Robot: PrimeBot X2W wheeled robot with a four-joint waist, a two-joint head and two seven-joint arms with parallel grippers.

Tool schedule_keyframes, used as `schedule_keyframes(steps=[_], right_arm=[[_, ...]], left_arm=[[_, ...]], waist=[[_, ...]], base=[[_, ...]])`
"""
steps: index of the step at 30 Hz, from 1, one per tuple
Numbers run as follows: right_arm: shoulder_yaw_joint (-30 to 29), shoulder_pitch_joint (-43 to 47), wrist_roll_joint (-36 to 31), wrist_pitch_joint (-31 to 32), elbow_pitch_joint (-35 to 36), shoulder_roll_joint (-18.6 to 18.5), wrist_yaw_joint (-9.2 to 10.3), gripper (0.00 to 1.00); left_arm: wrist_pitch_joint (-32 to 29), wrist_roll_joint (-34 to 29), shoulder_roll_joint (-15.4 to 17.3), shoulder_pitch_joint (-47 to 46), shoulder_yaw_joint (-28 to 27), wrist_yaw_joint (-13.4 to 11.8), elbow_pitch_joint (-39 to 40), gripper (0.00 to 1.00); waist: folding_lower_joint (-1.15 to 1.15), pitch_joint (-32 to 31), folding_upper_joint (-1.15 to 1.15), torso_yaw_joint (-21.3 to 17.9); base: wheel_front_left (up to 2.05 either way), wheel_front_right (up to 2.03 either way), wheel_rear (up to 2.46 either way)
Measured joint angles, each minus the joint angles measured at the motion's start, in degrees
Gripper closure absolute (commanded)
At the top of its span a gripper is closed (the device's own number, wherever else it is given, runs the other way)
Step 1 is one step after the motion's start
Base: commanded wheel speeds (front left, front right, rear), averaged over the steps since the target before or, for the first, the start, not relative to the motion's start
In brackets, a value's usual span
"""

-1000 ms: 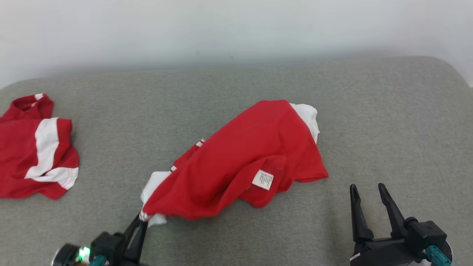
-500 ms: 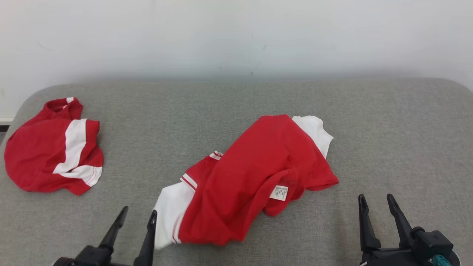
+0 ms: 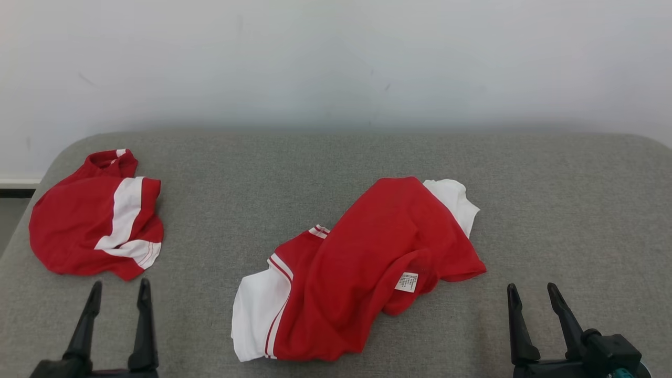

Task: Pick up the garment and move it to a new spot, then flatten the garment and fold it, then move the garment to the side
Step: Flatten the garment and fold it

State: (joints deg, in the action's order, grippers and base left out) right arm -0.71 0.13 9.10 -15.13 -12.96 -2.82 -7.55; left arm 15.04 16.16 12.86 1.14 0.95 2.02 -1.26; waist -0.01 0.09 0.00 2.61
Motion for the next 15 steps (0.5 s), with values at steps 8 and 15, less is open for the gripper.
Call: schedule_keyframes(steps=[8,15], right_arm=[[-0.1,0.6,0.0,0.0,0.0,0.0,0.0,0.0],[0.2,1.0,0.0,0.0,-0.6,0.0,0.0,0.0]], left_arm=[[0.0,0.2,-0.9,2.6,-3.1,1.9,-0.7,0.0],[0.0,0.0,-2.1,4.7,-3.0,3.4,-3.1,0.0]], waist=[[0.0,-0.1,0.0,-0.7],[0.0,-0.1,0.0,-0.6]], base=[[0.0,0.0,0.0],[0.0,0.0,0.0]])
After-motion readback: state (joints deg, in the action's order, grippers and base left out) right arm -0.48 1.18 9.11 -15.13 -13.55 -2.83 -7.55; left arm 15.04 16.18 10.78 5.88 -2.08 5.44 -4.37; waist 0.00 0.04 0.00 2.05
